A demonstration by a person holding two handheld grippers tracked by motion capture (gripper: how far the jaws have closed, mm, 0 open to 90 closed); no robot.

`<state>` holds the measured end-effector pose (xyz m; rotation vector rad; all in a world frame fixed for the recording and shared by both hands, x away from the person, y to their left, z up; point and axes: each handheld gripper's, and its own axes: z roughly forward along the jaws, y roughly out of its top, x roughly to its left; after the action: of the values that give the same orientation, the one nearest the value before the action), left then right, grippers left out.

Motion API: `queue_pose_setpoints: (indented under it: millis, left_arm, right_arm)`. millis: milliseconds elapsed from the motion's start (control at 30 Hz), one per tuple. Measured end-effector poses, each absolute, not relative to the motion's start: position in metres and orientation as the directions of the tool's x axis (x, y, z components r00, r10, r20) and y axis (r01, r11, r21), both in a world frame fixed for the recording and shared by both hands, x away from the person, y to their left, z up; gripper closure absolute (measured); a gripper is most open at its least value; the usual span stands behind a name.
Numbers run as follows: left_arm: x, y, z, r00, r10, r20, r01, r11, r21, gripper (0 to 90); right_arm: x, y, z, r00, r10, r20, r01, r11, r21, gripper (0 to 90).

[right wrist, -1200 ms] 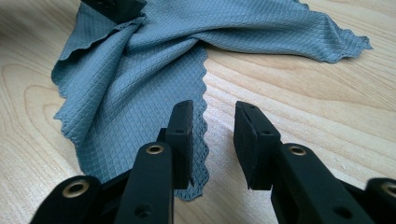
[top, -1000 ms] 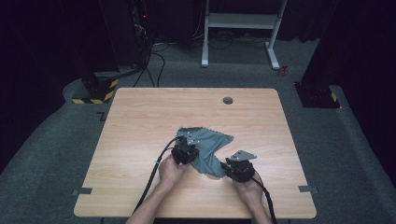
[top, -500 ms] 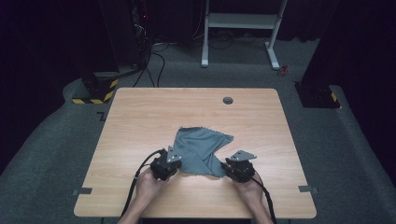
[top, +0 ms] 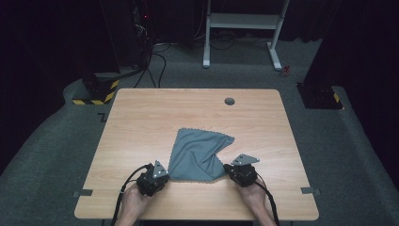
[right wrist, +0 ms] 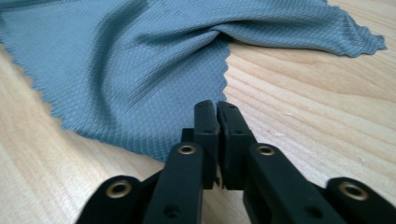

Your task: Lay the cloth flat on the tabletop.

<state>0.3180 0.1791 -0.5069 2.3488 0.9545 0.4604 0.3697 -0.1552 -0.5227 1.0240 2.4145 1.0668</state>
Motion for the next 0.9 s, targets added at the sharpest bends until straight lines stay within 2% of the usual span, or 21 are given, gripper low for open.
queue_pose_setpoints:
  millis: [67,133,233,333,433,500,600,900]
  left_arm:
    - [0.316,0.181,-0.505,0.692,0.717,0.089,0.517,-0.578,0.631,83.4]
    - [0.316,0.185,-0.5,0.687,0.725,0.043,0.509,-0.523,0.684,71.1]
    - [0.321,0.188,-0.494,0.653,0.757,0.025,0.505,-0.461,0.73,60.4]
    - [0.334,0.182,-0.498,0.606,0.794,0.044,0.528,-0.443,0.724,55.9]
    - [0.344,0.174,-0.509,0.577,0.813,0.077,0.553,-0.458,0.696,53.0]
    - [0.343,0.171,-0.515,0.575,0.816,0.067,0.555,-0.449,0.7,51.0]
    - [0.339,0.17,-0.518,0.575,0.817,0.049,0.551,-0.431,0.715,54.5]
    - [0.329,0.163,-0.519,0.607,0.795,0.008,0.55,-0.428,0.717,54.8]
  right_arm:
    - [0.369,-0.156,-0.522,-0.7,0.714,0.007,0.487,0.47,0.736,89.5]
    - [0.369,-0.156,-0.522,-0.699,0.715,0.02,0.497,0.465,0.733,89.9]
    - [0.367,-0.157,-0.522,-0.702,0.712,0.017,0.491,0.467,0.735,90.0]
    - [0.364,-0.159,-0.522,-0.701,0.713,0.019,0.493,0.466,0.734,90.0]
    - [0.359,-0.163,-0.521,-0.696,0.718,0.015,0.497,0.466,0.732,90.0]
    - [0.355,-0.166,-0.521,-0.693,0.721,0.009,0.495,0.467,0.732,90.0]
    - [0.348,-0.171,-0.52,-0.689,0.725,-0.001,0.495,0.471,0.73,90.0]
    - [0.33,-0.187,-0.518,-0.663,0.747,-0.047,0.502,0.489,0.713,90.0]
